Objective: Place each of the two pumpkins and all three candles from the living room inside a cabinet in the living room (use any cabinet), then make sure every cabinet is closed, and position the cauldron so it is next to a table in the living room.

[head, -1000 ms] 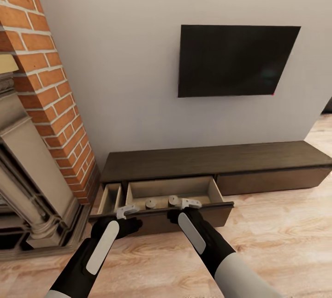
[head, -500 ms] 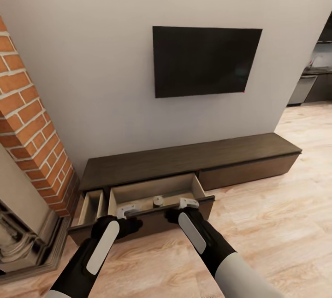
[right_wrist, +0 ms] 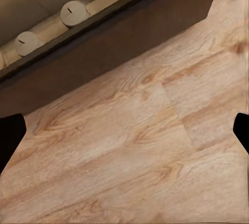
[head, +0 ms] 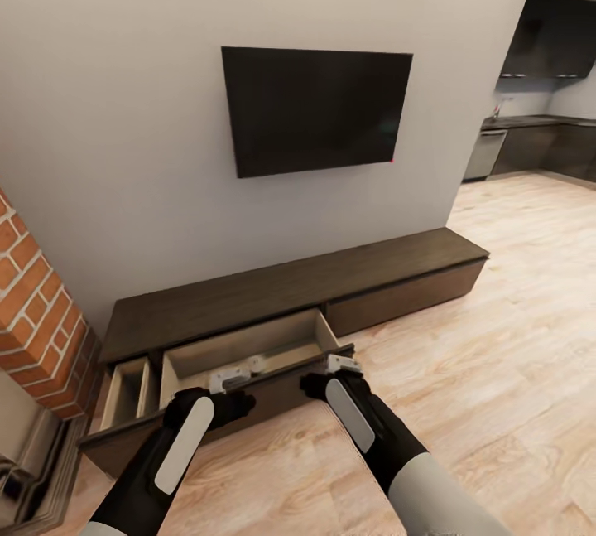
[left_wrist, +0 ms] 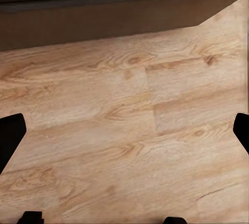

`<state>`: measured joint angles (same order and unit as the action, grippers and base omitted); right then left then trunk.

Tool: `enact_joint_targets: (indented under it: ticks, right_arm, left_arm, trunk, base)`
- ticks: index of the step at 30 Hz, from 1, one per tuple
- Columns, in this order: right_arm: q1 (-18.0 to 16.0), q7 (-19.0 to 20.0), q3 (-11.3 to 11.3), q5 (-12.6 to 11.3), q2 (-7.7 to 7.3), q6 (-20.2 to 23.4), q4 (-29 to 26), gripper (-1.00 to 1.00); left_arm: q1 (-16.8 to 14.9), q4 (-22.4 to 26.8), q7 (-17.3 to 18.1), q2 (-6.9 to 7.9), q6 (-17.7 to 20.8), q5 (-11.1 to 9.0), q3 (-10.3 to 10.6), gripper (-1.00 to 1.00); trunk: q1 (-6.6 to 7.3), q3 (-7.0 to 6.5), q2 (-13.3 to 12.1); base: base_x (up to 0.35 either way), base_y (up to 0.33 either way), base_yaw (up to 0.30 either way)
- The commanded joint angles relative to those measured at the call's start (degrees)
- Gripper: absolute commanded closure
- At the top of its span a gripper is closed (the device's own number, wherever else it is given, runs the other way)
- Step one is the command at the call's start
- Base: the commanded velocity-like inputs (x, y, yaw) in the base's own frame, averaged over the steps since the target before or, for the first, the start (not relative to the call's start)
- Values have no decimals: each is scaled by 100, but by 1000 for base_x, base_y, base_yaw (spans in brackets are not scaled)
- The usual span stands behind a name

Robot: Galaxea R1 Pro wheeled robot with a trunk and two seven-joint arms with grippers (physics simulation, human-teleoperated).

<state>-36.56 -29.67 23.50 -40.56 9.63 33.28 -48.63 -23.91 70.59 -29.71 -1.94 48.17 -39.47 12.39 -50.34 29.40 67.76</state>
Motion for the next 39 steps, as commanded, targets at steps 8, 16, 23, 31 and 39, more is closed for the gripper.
enact_joint_targets:
  ticks: [8,16,23,31,39]
  right_arm:
    - [0,-41,-349,-7,-233,23,20,-100]
    - [0,-51,-511,-15,-437,28,59,-100]
    - [147,-39,-605,-44,-1066,-55,81,-100]
    - [1525,6,-1600,-27,-1195,-535,56,-100]
    - [1851,12,-1788,-1,-1203,-639,87,-100]
  left_arm:
    - [0,-2,0,2,0,7,6,-100]
    - [0,-72,-7,11,53,-13,29,-100]
    - [0,-566,0,34,143,132,47,-100]
    - [0,-1709,10,101,-222,530,76,-100]
    - [0,-2482,47,95,-940,732,223,-100]
  trunk:
    - [0,0,0]
    - [0,0,0]
    - [0,0,0]
    - [0,0,0]
    - [0,0,0]
  base:
    - [0,0,-286]
    - [0,0,-286]
    - [0,0,-285]
    - [0,0,-285]
    - [0,0,-286]
